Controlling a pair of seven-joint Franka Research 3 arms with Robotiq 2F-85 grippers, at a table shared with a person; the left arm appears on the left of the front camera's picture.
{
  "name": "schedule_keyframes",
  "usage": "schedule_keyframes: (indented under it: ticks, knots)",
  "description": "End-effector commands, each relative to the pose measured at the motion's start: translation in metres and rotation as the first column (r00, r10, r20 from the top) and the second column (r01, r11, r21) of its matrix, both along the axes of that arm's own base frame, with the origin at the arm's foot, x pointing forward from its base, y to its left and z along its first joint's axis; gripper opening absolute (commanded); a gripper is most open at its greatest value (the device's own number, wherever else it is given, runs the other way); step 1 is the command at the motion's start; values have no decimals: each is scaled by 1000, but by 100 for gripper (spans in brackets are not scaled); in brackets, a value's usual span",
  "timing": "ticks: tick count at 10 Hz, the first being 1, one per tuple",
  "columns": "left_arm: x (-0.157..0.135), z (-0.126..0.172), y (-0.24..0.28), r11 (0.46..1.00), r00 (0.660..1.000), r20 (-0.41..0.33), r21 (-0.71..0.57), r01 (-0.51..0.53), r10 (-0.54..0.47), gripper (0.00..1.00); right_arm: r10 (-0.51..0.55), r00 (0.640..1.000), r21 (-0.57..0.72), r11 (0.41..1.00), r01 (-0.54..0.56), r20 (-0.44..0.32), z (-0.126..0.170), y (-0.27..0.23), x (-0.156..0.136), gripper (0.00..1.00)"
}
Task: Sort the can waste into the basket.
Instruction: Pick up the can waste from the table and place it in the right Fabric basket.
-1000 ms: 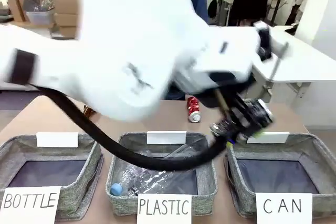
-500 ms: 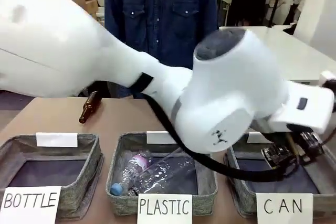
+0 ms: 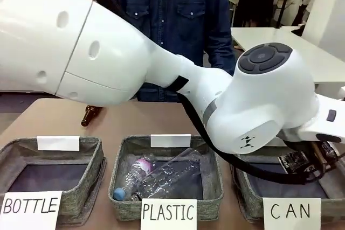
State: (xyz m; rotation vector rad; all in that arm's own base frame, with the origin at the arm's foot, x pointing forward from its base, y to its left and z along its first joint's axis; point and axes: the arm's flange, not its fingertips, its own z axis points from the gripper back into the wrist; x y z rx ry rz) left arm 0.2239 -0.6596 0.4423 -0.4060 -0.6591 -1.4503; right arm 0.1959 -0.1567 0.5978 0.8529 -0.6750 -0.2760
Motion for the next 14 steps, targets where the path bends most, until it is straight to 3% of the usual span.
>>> schedule_keyframes:
  ticks: [1, 5, 7, 8, 10, 12, 14]
  knots:
    - [5, 5, 0, 1000, 1000, 11, 16, -22, 22, 96, -15, 1000, 17, 1000, 15, 0, 3, -1, 2, 100]
    - [20, 7, 19, 996, 995, 56, 6, -86, 85, 100, -15, 1000, 17, 1000, 15, 0, 3, -1, 2, 100]
    - [30, 25, 46, 996, 996, -6, -8, -90, 90, 100, -15, 1000, 17, 1000, 15, 0, 3, -1, 2, 100]
    - [30, 46, 76, 998, 997, -74, 52, -32, 36, 100, -2, 1000, 0, 1000, 2, 1, 0, 0, 0, 100]
    - [30, 92, 161, 996, 994, -109, 93, 0, 10, 100, 45, 998, -3, 999, -45, -32, -4, 6, 16, 100]
    - [36, 121, 263, 984, 989, -65, 132, -121, 130, 100, 114, 992, -13, 993, -115, -62, -2, 24, 41, 100]
    - [63, 136, 351, 945, 949, -78, 142, -293, 306, 100, 205, 976, -9, 979, -206, -75, 0, 48, 60, 100]
